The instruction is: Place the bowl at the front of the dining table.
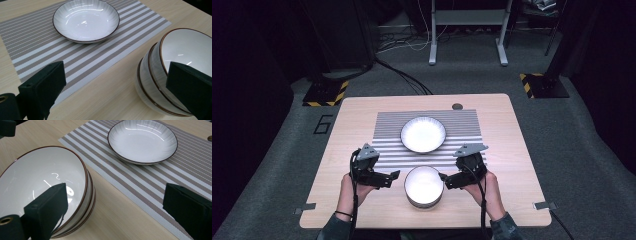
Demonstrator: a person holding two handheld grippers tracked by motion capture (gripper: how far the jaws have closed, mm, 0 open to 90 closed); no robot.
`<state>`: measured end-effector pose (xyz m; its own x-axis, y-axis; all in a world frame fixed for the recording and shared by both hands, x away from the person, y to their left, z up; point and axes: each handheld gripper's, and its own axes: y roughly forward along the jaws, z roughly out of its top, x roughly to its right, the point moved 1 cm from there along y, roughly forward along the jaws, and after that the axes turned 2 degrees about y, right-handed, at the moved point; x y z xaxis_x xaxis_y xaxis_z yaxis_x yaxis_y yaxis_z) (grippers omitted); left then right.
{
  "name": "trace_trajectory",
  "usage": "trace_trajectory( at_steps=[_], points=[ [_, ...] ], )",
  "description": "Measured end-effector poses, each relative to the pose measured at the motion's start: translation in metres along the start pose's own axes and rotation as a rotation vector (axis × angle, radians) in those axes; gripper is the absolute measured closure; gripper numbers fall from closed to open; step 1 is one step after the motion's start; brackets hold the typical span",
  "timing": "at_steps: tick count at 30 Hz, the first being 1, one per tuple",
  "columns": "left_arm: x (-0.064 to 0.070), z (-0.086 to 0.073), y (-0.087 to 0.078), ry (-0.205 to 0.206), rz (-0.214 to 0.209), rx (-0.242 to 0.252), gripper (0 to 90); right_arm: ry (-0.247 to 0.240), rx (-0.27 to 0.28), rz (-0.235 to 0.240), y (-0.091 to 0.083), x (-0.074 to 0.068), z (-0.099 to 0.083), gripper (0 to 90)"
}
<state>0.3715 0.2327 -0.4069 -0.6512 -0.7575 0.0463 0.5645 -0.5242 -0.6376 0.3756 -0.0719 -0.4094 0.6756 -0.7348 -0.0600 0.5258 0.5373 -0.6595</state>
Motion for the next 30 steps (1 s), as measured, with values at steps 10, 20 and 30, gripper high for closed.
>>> trace_trajectory(
  at_steps=[10, 20, 30],
  points=[
    [0.011, 0.007, 0.005, 0.012, -0.037, 0.002, 2.6, -0.024, -0.033, 0.012, 0.008, -0.012, 0.004, 5.5],
    [0.020, 0.010, 0.014, 0.034, -0.067, -0.011, 2.8, -0.038, -0.054, 0.021, 0.017, -0.017, 0.005, 6.5],
    [0.025, 0.009, 0.031, 0.037, -0.085, -0.046, 3.6, -0.043, -0.072, 0.023, 0.027, -0.018, 0.004, 8.2]
  ],
)
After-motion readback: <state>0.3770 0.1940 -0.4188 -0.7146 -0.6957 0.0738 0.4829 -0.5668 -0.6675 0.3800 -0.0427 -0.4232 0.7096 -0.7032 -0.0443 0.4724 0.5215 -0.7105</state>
